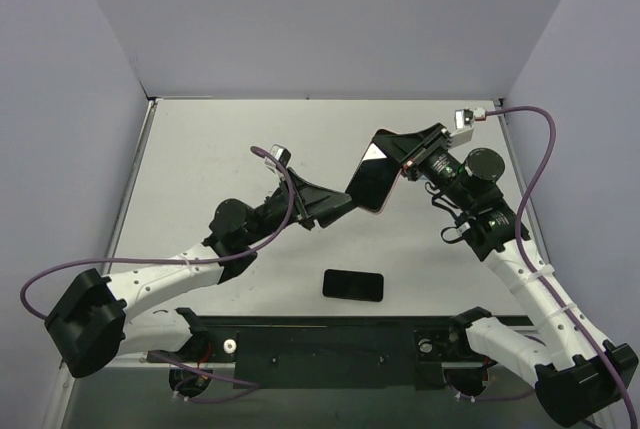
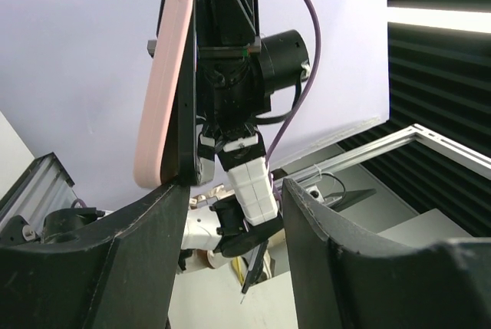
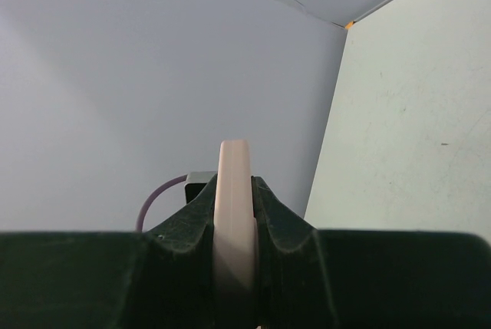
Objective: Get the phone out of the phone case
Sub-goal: Remove the phone case from the phone.
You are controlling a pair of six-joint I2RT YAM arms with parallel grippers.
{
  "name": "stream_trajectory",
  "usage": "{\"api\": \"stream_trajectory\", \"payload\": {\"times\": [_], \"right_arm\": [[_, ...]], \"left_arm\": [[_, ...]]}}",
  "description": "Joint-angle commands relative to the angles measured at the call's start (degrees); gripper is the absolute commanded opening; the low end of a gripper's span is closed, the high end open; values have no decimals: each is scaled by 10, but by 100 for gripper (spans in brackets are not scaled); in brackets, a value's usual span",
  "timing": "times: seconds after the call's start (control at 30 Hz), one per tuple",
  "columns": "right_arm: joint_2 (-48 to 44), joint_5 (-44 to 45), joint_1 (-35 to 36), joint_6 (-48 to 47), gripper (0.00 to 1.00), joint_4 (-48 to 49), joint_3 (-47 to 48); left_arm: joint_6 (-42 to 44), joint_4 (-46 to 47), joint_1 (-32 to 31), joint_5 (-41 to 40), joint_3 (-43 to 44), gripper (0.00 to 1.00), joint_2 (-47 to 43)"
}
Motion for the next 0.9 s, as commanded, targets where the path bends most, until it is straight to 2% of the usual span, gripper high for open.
{"api": "stream_trajectory", "payload": {"times": [0.0, 0.13, 0.33, 0.53, 0.57, 0.63, 0.7, 0.77, 0.8, 0.87], "right_arm": [[-15, -7, 22, -2, 0, 64, 2], [-16, 9, 43, -21, 0, 53, 5], [-17, 53, 89, -68, 0, 31, 5], [-8, 55, 104, -98, 0, 29, -4], [-15, 55, 103, -107, 0, -3, -2], [-19, 39, 86, -139, 0, -63, 12], [-15, -36, 30, -143, 2, -72, 15], [-3, -116, -10, -126, 9, -56, 13], [6, -145, -21, -128, 17, -57, 19], [32, -229, -33, -141, 27, -63, 36]], "left_arm": [[-2, 25, -1, -41, 34, 61, 10], [-6, 2, -1, -70, 34, 60, 11], [-8, 32, -1, -93, 37, 51, 21], [-20, 107, 1, -50, 61, 18, 79], [-19, 111, 6, -37, 67, 9, 83], [-14, 114, 22, -8, 65, 2, 87], [-7, 99, 47, 17, 61, 0, 86], [-4, 78, 77, 58, 66, 0, 89], [-4, 68, 84, 75, 77, 0, 93], [-6, 55, 108, 119, 93, 0, 103]]}}
